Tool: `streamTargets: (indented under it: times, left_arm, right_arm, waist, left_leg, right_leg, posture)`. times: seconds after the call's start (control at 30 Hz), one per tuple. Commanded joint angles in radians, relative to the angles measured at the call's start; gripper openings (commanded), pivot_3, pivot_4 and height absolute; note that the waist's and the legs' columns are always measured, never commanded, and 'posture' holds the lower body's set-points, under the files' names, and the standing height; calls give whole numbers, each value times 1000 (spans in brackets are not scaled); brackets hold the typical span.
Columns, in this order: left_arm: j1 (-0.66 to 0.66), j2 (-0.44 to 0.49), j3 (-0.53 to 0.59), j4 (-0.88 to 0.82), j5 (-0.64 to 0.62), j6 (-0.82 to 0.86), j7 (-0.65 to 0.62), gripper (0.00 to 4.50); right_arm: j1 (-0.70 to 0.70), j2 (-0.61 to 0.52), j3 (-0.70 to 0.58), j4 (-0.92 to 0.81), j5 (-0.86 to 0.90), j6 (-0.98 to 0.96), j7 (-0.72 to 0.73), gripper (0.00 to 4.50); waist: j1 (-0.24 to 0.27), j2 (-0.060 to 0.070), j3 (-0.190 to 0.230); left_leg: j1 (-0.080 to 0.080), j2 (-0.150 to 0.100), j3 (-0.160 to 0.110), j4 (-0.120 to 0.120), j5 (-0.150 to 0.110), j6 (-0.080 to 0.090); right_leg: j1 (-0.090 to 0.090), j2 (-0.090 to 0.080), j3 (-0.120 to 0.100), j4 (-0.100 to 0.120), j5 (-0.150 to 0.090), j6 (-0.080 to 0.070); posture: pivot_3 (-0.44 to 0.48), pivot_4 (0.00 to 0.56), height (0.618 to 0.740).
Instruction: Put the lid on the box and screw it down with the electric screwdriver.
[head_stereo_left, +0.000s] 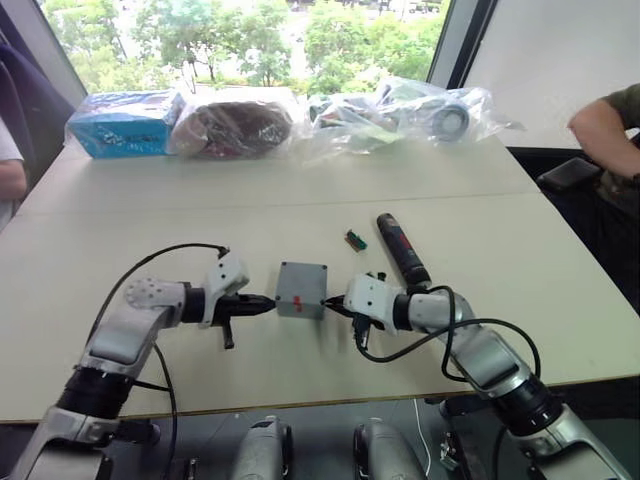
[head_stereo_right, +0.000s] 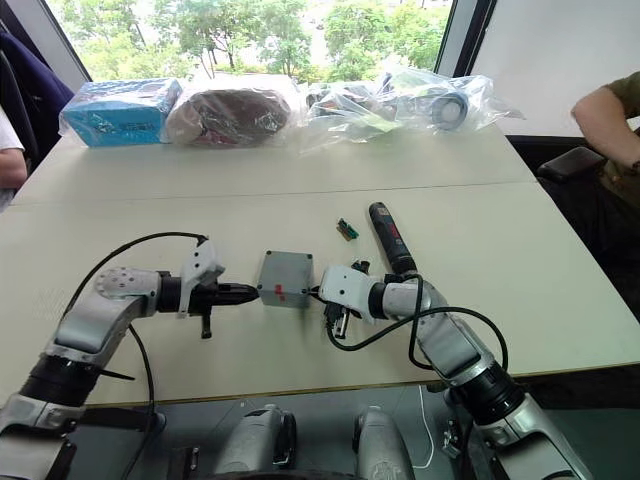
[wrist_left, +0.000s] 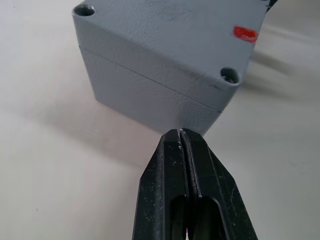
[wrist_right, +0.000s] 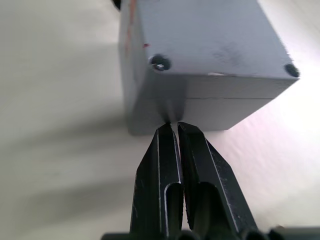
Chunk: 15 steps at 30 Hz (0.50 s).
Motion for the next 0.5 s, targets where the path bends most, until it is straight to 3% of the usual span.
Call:
streamTargets:
  times: [0.03,0.33,0.5]
  left_arm:
    - [26,23,21,-92,-43,21,-14,0]
    - [99,80,37,-172,-78,53,-15,0]
    - [107,159,62,-146,-82,30,-65,0]
  right_arm:
    - [-14,19,21,-16,1,-43,23,124]
    - [-15,26,22,3,-13,-63,33,124]
    - [-2,-9,11,10,-40,-85,40,124]
  waist:
    - [0,0,0]
    - [0,0,1]
    - [1,1,2]
  left_leg:
    - [0,0,0,0,0,0]
    - [0,0,0,-1,0,0]
    - [0,0,1,-1,0,0]
  right_leg:
    - [0,0,0,0,0,0]
    - [-1,-1,0,0,0,-1]
    - [-2,-1,0,-1,0,-1]
  posture:
    - [0,150,740]
    - [0,150,740]
    - [0,150,740]
